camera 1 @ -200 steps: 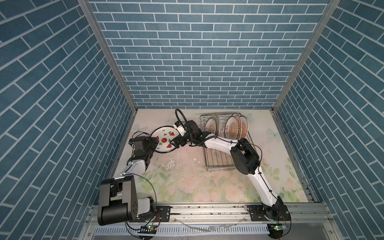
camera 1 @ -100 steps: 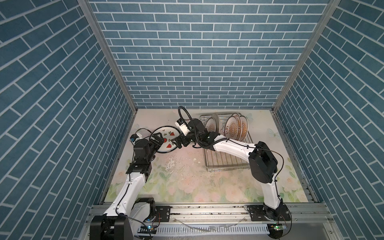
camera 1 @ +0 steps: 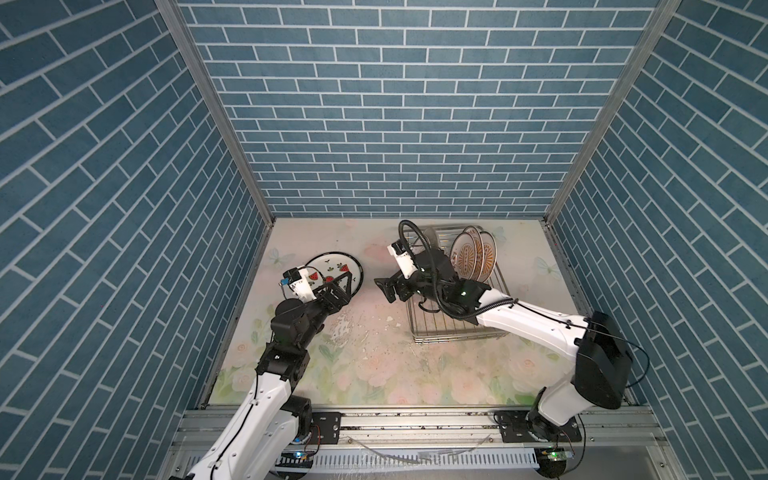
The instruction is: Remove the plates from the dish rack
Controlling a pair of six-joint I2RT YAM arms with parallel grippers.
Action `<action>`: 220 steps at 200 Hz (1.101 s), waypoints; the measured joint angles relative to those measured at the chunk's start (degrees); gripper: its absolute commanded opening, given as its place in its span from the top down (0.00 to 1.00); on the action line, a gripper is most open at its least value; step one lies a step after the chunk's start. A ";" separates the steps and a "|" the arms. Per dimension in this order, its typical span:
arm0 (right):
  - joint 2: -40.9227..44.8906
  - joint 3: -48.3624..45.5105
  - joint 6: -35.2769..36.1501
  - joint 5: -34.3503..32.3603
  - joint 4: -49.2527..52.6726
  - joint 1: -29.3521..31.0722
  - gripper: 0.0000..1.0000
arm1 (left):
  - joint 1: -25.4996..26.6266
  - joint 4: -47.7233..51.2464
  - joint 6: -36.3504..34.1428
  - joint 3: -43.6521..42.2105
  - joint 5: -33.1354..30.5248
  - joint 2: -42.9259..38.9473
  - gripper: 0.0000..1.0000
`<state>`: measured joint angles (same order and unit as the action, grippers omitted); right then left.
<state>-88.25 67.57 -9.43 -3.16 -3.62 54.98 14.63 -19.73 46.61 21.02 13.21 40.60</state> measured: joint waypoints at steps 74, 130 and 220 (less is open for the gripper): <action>17.33 -11.39 -0.17 -11.72 2.91 0.00 0.01 | 14.67 -7.39 -4.48 0.09 0.07 3.93 0.00; 18.56 -12.00 -0.81 -22.45 9.42 -0.37 0.01 | 24.50 -13.84 -9.07 0.17 -1.64 11.80 0.00; 13.29 -7.74 -4.28 -20.46 13.49 -9.68 0.04 | 25.79 -20.22 -12.98 1.16 -5.88 18.14 0.00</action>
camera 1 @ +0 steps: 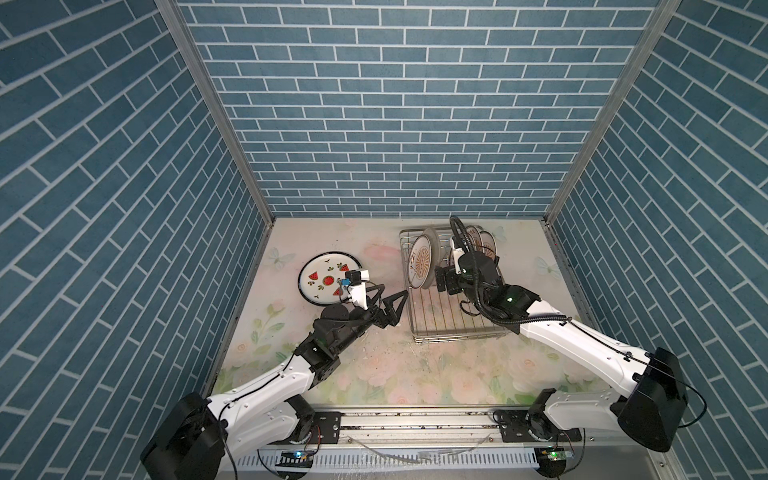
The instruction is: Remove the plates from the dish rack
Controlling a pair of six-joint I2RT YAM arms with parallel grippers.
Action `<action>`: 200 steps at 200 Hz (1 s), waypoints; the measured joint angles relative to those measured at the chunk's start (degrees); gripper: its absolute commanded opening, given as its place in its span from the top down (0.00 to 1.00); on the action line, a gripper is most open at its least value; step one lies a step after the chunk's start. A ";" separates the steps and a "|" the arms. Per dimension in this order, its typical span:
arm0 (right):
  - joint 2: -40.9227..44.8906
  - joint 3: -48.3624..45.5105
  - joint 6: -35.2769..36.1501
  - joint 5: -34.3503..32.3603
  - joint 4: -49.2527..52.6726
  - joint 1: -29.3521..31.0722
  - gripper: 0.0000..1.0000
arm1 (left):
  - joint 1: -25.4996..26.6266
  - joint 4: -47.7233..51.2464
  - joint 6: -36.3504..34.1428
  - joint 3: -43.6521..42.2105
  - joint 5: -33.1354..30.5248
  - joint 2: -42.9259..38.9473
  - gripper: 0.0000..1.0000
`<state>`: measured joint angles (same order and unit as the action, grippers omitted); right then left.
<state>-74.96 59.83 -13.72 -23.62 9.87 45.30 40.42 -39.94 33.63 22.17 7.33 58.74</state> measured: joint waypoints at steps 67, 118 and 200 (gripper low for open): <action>-7.21 6.43 -0.85 2.34 1.07 -2.29 0.24 | 0.02 -4.39 -2.82 2.95 0.09 7.34 0.00; -11.15 9.68 -1.44 0.90 2.36 -2.84 0.36 | 0.02 -6.05 -3.72 4.55 0.00 10.91 0.00; -16.55 14.80 -2.21 -3.52 4.15 -2.86 0.47 | 0.02 -7.54 -4.33 4.92 -1.33 13.40 0.00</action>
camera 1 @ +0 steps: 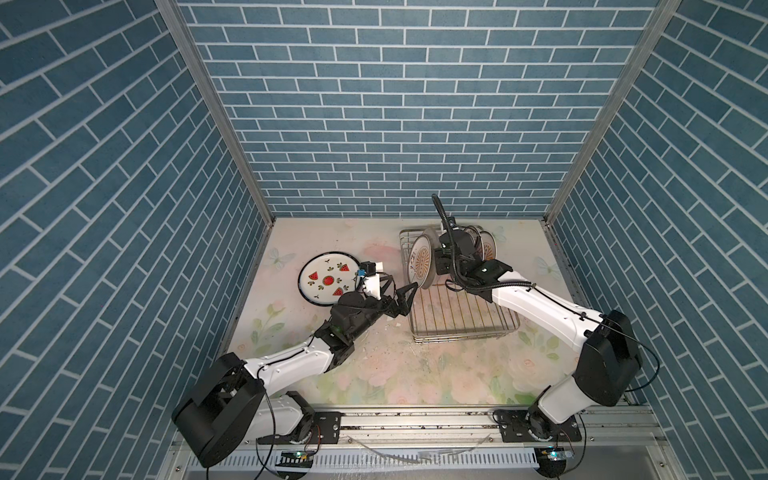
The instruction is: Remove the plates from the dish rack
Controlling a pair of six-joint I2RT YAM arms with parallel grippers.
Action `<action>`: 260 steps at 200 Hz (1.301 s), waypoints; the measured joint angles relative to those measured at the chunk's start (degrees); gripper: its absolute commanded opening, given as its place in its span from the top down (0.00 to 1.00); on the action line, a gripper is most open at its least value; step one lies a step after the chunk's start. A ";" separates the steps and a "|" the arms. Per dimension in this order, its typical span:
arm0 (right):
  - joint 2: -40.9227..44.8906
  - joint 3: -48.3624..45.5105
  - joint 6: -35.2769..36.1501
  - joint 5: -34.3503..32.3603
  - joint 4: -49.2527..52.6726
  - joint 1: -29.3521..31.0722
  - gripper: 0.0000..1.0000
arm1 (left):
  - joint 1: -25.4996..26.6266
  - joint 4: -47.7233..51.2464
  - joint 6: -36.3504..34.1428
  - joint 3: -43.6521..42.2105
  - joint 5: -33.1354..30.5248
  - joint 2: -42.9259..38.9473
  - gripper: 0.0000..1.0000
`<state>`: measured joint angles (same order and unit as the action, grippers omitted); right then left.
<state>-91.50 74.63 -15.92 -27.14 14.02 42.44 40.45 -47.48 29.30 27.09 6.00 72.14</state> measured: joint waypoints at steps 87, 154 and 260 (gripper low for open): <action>-8.66 7.45 -1.68 -6.73 2.54 0.92 0.56 | 0.00 -1.75 -0.50 -0.96 0.07 0.17 0.00; -11.54 10.08 -3.19 -10.16 4.92 1.84 0.63 | -0.02 -3.52 0.46 -1.86 0.72 1.25 0.00; -15.45 11.17 -4.48 -11.87 5.01 2.19 0.72 | 0.00 -5.90 1.31 -4.57 1.77 0.72 0.00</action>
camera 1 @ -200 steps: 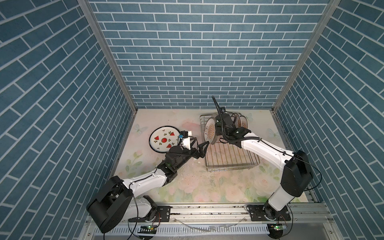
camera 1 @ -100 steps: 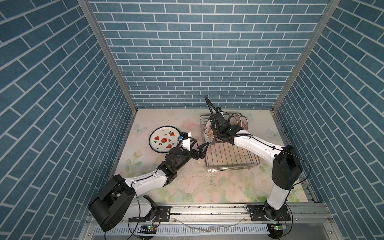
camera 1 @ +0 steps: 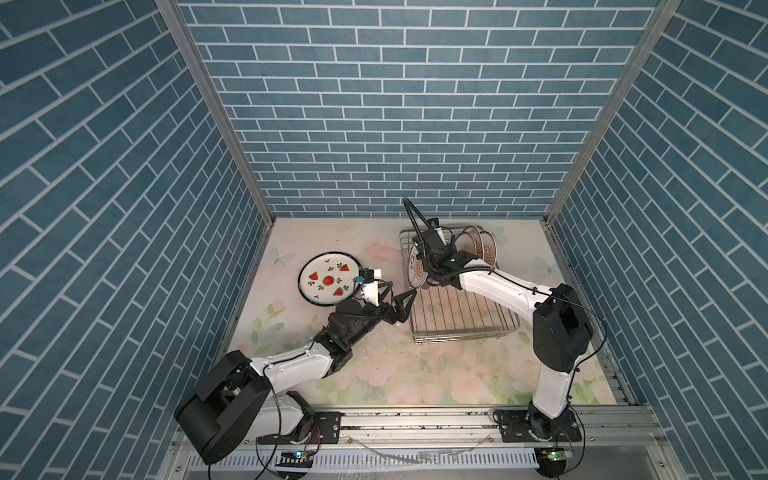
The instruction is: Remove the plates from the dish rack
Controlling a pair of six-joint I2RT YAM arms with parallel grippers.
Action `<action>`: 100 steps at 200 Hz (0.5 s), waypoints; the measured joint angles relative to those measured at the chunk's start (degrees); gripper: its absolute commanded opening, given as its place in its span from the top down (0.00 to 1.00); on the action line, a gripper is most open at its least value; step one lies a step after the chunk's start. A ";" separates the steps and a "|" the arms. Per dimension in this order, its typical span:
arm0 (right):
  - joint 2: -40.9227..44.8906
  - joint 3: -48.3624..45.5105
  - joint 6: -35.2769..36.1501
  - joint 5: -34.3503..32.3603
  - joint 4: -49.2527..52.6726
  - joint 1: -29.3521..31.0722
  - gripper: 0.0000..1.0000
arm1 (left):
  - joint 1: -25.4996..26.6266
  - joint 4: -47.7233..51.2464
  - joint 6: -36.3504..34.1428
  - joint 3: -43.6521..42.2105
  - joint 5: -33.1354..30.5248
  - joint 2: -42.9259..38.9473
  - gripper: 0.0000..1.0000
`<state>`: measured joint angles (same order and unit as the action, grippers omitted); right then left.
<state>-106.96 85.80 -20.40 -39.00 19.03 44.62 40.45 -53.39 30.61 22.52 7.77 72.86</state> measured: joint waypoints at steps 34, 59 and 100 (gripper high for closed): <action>0.00 0.00 -0.35 -0.33 -0.20 0.02 0.74 | 0.00 -0.04 0.00 0.00 -0.02 -0.07 0.00; -0.09 0.04 -0.37 -0.68 -0.20 0.13 0.77 | 0.00 0.11 0.00 0.00 -0.26 -0.72 0.00; -0.83 0.98 -0.81 -1.44 -0.20 0.50 0.80 | 0.00 0.11 0.00 -0.66 -0.79 -1.22 0.00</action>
<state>-107.79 86.78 -21.21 -40.45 18.83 45.12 40.45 -53.28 30.61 21.87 6.98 71.64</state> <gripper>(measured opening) 0.208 0.996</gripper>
